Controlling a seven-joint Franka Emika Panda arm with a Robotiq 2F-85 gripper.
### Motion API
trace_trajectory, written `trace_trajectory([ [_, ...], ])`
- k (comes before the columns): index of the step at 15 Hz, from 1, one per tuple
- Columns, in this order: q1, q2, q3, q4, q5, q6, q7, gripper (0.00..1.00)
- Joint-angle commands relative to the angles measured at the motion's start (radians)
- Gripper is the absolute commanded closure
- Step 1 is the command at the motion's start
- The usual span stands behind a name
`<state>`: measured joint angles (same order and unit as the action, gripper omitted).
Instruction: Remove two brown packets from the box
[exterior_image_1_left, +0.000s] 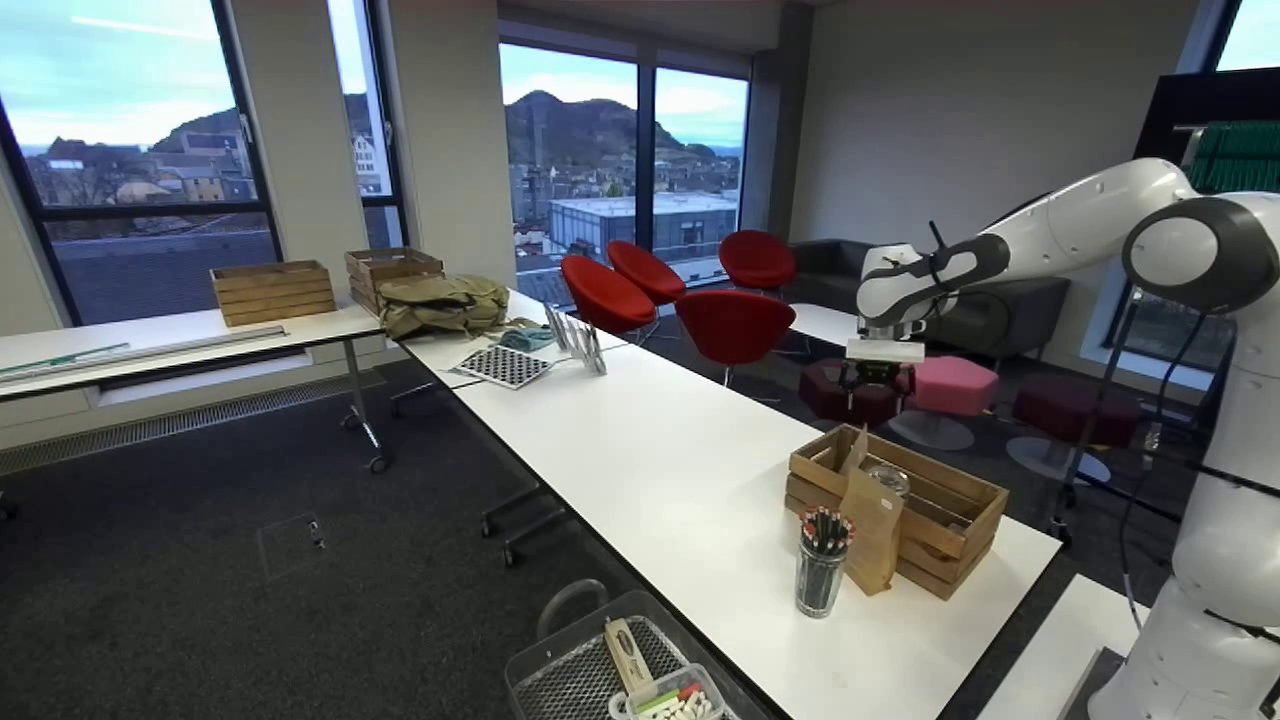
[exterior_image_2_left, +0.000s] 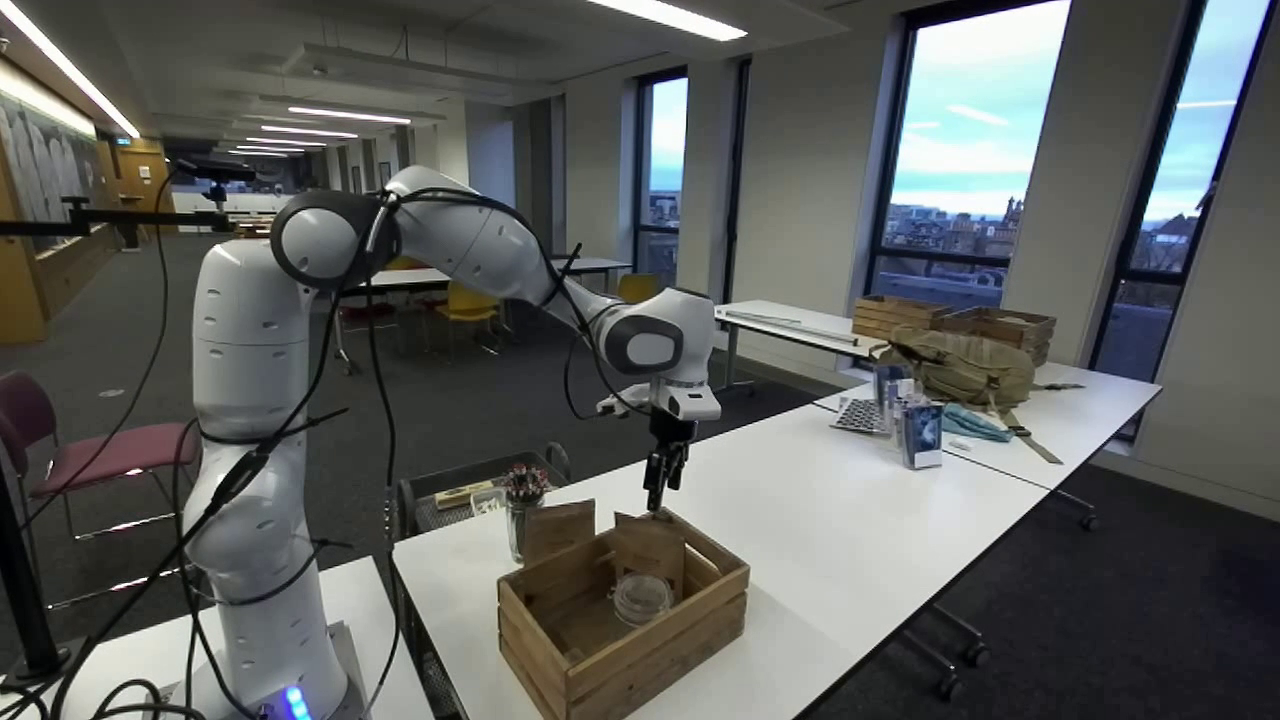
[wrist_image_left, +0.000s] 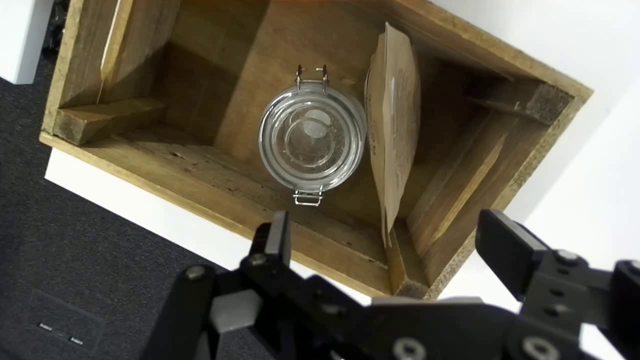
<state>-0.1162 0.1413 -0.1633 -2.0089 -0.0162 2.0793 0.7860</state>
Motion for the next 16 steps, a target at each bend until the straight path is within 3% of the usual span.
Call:
trace_trajectory([
  [1,-0.002,-0.009,0.013,-0.025,0.040,0.006,-0.080,0.00],
  [16,0.002,0.057,0.015,-0.021,0.125,0.018,-0.223,0.00],
])
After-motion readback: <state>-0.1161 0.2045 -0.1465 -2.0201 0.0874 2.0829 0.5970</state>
